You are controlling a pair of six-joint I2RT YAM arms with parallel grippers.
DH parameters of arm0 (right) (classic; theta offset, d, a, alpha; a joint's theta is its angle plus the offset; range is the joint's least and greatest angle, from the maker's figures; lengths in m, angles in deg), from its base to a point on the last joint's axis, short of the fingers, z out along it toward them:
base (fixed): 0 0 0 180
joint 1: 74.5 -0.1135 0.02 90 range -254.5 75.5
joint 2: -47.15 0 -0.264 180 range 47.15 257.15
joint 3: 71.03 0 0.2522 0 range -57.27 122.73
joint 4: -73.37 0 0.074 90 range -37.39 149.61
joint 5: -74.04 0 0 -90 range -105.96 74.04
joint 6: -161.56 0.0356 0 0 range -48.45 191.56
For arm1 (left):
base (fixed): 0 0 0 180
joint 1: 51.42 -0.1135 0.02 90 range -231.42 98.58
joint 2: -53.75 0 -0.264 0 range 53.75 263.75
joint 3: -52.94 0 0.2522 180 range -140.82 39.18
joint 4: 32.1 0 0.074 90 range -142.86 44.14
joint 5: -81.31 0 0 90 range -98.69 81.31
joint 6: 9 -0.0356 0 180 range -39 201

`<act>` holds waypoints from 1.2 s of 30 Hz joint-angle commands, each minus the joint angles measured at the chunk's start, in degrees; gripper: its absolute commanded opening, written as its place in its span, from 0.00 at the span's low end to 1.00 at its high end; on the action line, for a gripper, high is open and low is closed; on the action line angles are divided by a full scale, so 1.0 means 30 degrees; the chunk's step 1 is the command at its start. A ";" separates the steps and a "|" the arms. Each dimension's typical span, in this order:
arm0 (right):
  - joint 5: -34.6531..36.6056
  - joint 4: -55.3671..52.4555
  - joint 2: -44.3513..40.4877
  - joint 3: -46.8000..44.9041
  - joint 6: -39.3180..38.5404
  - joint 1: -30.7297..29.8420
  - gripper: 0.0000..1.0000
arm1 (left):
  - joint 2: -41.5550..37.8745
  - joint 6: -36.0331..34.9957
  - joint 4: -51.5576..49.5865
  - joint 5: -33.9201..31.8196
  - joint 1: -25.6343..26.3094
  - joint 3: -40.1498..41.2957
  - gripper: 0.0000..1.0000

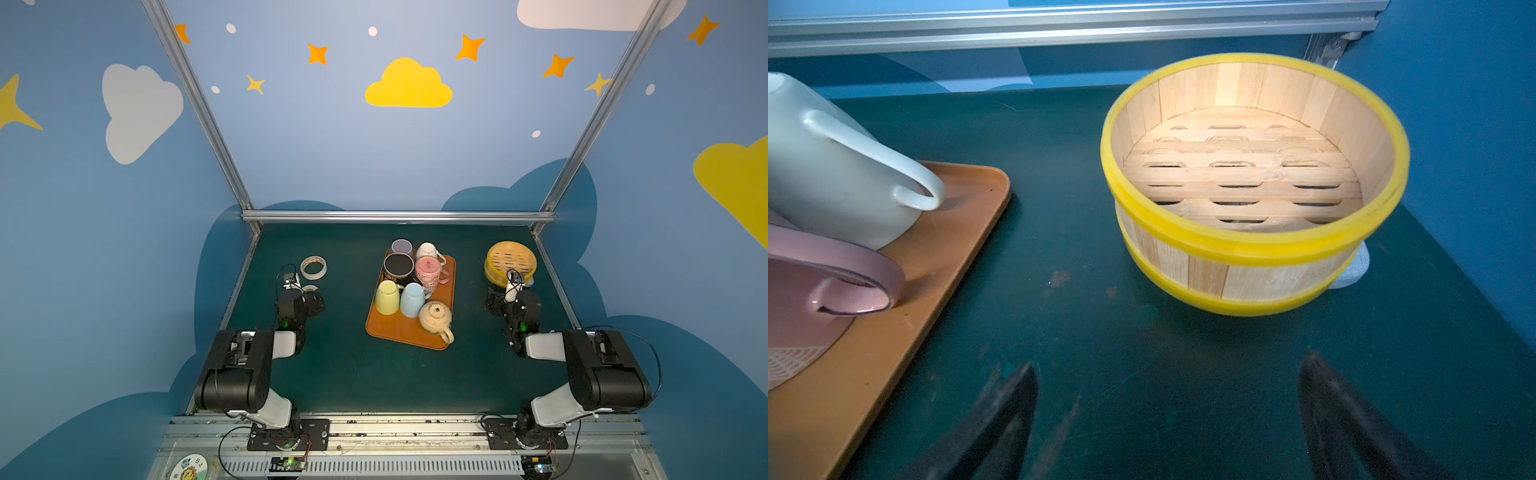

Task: Turn the mug right side up
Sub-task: Move the tray to the center of the table.

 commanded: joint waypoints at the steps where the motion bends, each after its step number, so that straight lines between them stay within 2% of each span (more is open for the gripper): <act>1: -0.0018 -0.0117 -0.0283 0.0028 0.0063 -0.0068 0.91 | -0.0244 -0.0078 0.0322 0.0083 -0.0030 -0.0163 1.00; 36: 0.0069 -0.0110 -0.0408 0.0046 -0.0074 -0.0150 0.91 | -0.0548 0.0303 -0.0128 -0.0170 -0.0162 -0.0331 1.00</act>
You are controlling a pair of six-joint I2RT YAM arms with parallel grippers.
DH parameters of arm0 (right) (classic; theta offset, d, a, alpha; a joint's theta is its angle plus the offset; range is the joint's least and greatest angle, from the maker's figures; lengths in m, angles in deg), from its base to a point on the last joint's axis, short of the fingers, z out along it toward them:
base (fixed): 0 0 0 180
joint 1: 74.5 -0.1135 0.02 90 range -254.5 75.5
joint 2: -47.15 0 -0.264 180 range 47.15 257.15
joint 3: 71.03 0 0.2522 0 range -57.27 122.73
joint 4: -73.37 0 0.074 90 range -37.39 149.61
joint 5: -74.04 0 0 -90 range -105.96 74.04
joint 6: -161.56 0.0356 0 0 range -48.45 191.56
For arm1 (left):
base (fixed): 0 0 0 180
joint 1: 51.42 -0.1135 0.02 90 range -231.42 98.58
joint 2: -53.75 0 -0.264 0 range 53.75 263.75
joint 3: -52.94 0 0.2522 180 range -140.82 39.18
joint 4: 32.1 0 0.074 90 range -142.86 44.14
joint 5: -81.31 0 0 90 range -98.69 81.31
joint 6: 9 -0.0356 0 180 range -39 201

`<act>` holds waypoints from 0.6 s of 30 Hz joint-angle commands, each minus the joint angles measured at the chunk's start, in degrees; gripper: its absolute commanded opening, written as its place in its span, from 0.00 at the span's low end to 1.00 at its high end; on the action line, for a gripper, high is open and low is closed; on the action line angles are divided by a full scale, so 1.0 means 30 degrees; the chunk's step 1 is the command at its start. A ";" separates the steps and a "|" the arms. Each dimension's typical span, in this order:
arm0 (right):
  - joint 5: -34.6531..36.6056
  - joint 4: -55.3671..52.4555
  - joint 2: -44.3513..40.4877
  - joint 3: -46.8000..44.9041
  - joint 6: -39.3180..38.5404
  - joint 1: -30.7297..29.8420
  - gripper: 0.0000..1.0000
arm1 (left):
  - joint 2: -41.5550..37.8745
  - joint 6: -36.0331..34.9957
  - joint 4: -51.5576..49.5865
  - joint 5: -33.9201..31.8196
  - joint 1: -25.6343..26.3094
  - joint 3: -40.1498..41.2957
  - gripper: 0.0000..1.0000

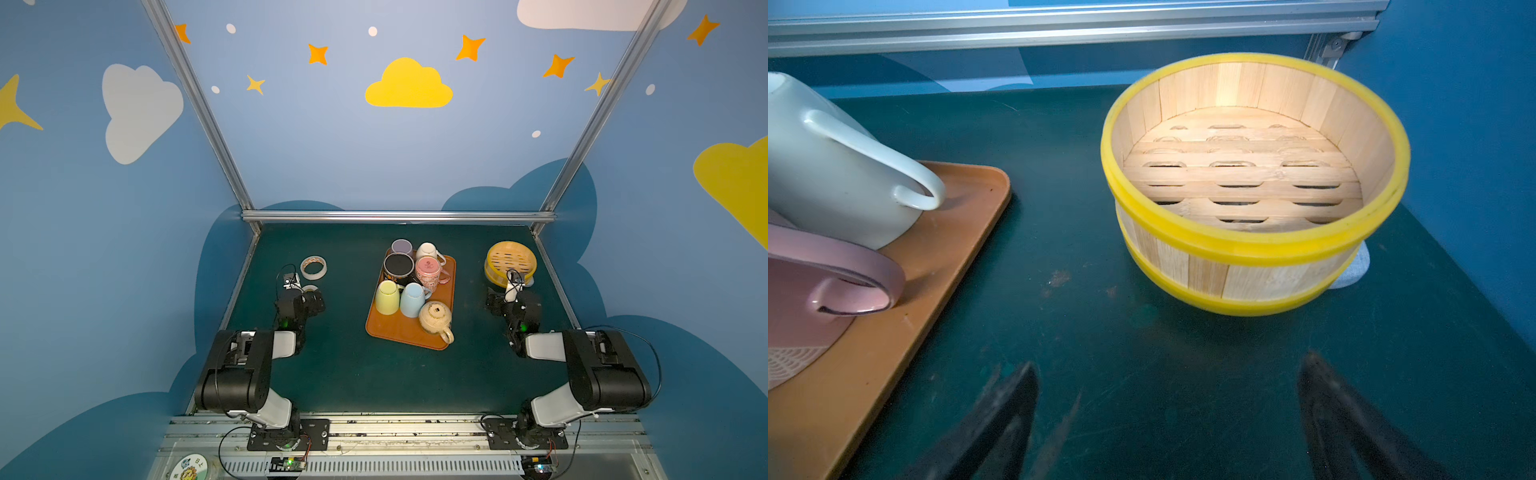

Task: Turn the mug right side up
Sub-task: Move the tray to the center of the table.

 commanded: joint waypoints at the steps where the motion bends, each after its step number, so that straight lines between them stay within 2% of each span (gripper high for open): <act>1: 0.0257 -0.0371 -0.0636 0.0093 -0.0201 -0.0293 0.91 | -0.0863 0.0365 -0.0930 -0.0247 -0.0201 -0.0615 1.00; 4: 0.1338 -0.1802 -0.1919 0.0396 -0.0397 -0.0742 0.91 | -0.2297 0.0263 -0.3668 -0.0043 -0.0232 -0.1594 1.00; 7: 0.2074 -0.8216 -0.4032 0.2723 -0.0004 -0.1096 0.90 | -0.4215 0.0496 -0.5786 -0.0011 -0.0198 -0.2260 1.00; 11: 0.0662 -1.1937 -0.6222 0.4484 0.0267 -0.1428 0.90 | -0.6135 0.0818 -0.9462 0.0729 0.0325 -0.4249 1.00; 18: -0.1596 -1.8761 -0.9005 0.8000 0.0753 -0.3531 0.87 | -0.7895 0.0498 -1.6532 -0.1146 0.3966 -0.8254 1.00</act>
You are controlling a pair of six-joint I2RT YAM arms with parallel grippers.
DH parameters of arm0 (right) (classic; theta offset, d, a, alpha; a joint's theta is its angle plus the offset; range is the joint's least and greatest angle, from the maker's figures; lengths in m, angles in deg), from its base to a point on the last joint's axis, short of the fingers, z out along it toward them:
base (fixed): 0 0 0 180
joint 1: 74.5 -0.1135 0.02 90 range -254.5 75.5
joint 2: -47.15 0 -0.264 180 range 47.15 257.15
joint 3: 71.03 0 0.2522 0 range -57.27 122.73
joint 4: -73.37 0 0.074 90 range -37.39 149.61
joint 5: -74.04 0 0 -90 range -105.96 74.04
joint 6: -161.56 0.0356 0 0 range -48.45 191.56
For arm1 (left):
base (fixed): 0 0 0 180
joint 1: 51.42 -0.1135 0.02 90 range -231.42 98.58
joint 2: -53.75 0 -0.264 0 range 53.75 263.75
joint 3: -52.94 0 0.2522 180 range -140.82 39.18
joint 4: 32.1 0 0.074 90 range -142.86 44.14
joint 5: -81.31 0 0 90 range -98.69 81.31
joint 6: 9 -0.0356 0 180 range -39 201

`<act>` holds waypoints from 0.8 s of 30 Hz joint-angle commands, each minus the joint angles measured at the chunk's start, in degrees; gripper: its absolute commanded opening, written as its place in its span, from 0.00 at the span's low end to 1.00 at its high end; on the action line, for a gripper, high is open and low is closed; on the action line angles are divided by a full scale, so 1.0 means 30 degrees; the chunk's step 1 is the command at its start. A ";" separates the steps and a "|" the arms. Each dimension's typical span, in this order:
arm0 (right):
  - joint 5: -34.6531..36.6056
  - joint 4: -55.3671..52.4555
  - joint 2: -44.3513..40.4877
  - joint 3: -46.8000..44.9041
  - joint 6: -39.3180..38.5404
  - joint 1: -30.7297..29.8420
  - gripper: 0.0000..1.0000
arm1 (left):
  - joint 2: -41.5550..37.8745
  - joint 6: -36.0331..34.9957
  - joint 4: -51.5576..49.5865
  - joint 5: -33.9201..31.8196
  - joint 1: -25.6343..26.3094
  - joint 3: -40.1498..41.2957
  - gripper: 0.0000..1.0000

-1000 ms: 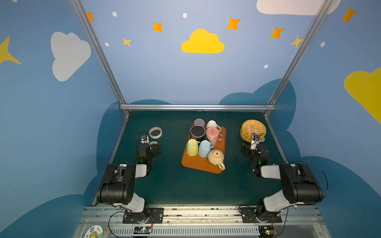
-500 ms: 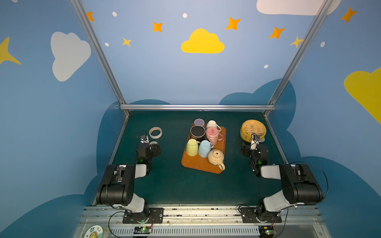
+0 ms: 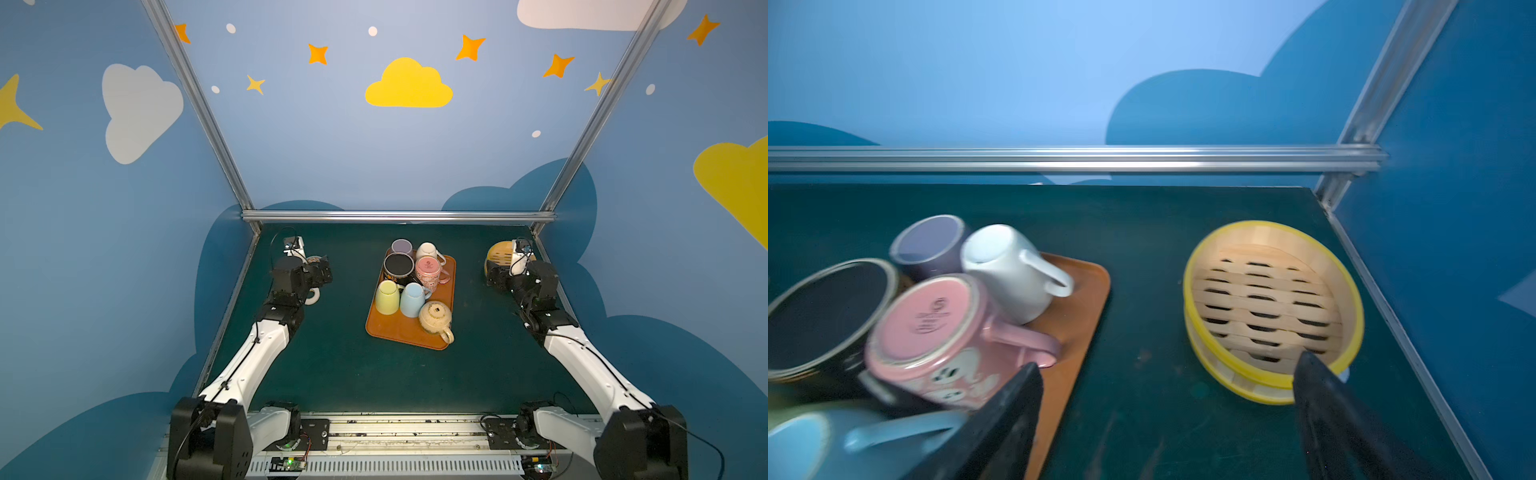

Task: Turn the mug right side up
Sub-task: Move the tray to the center of the table.

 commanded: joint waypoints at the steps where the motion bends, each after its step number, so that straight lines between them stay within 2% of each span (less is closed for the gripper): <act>1: -0.1247 -0.5284 -0.0928 0.1171 0.0610 -0.1339 0.86 | -0.1008 0.0318 -0.4972 -0.1195 0.1358 -0.1055 1.00; 9: -0.2186 -1.0185 -0.2331 0.2388 0.2121 -0.4784 0.82 | -0.3976 0.3517 -1.0081 -0.1159 0.3885 -0.1940 1.00; 18: -0.2529 -1.1027 -0.2327 0.1685 0.3562 -0.7238 0.74 | -0.6102 0.7159 -1.1404 -0.0919 0.5272 0.0810 0.99; 22: -0.2152 -1.0561 -0.1883 0.1238 0.4817 -0.7391 0.72 | -0.4850 0.8357 -1.0022 -0.1420 0.5266 0.1934 0.85; 24: -0.1322 -1.0480 -0.1569 0.1311 0.5724 -0.7272 0.71 | -0.3469 0.8749 -0.9351 -0.0935 0.5111 0.1913 0.77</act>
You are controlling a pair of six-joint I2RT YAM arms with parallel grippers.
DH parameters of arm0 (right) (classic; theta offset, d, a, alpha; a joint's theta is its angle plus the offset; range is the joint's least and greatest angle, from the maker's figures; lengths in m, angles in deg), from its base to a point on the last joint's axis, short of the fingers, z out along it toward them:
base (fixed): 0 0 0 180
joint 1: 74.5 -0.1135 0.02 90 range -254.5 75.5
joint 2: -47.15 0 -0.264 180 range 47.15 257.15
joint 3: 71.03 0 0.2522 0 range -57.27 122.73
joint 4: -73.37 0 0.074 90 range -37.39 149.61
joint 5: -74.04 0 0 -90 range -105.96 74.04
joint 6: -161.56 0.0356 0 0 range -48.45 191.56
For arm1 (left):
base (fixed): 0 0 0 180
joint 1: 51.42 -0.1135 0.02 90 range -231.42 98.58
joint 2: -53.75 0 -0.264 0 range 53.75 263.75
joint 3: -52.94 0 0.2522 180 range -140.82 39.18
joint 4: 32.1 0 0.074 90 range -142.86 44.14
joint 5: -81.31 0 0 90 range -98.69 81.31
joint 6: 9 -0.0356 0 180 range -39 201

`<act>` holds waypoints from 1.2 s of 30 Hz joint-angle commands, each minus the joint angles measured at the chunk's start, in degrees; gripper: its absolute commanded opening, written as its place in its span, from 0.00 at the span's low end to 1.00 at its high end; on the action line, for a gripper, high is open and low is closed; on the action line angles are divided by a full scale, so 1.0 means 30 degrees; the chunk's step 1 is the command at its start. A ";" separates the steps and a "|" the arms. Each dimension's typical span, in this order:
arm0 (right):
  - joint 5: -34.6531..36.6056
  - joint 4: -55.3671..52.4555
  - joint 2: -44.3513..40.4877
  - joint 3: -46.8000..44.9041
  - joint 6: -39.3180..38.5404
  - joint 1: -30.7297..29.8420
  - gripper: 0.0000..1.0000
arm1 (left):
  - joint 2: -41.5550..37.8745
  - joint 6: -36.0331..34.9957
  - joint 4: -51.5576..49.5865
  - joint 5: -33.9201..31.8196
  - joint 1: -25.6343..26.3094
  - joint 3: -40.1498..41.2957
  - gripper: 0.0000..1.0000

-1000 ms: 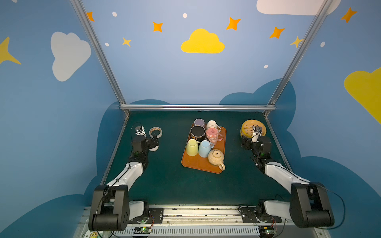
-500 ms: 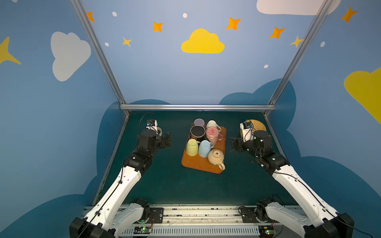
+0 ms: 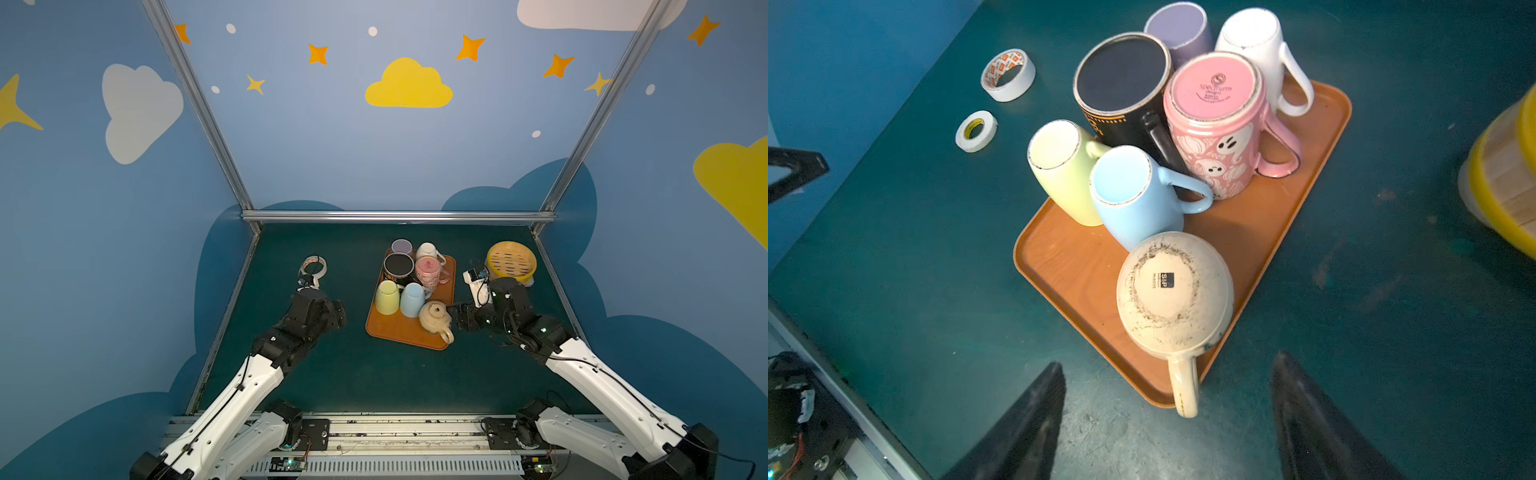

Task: Turn the mug right side up
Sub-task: Move the tray to the center of the table.

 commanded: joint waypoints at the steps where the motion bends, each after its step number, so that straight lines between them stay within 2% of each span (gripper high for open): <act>1: 0.1269 -0.0180 0.0502 -0.0101 0.2255 0.0374 0.70 | 0.1932 0.1394 0.1027 0.0457 -0.0174 -0.0126 0.75; 2: 0.0843 -0.0237 0.0712 -0.0067 0.3012 0.1291 0.68 | 0.2818 0.1490 0.1110 0.0853 -0.0241 -0.0497 0.71; 5: -0.2934 0.0798 0.1617 -0.0324 0.4865 0.4777 0.57 | 0.5245 0.1955 0.0520 0.1521 -0.0344 -0.2037 0.65; 8: -0.3119 0.0752 0.3267 0.0550 0.4769 0.5701 0.56 | 0.7258 0.1665 0.0388 0.2547 -0.0413 -0.3023 0.60; 12: -0.4329 0.0970 0.6162 0.1870 0.5271 0.6539 0.53 | 0.8852 0.1663 0.1969 0.4240 -0.0322 -0.2768 0.59; 15: -0.4878 0.1352 0.8181 0.2659 0.5394 0.6606 0.47 | 0.9737 0.1613 0.2862 0.4885 -0.0156 -0.2517 0.59; 24: -0.4607 0.1985 1.2664 0.4303 0.5654 0.6438 0.42 | 1.3071 0.1021 0.3748 0.5643 0.0454 -0.3596 0.55; 36: -0.4283 0.2455 1.6152 0.5543 0.5633 0.6124 0.29 | 1.5179 0.0943 0.4274 0.5821 0.0977 -0.4337 0.43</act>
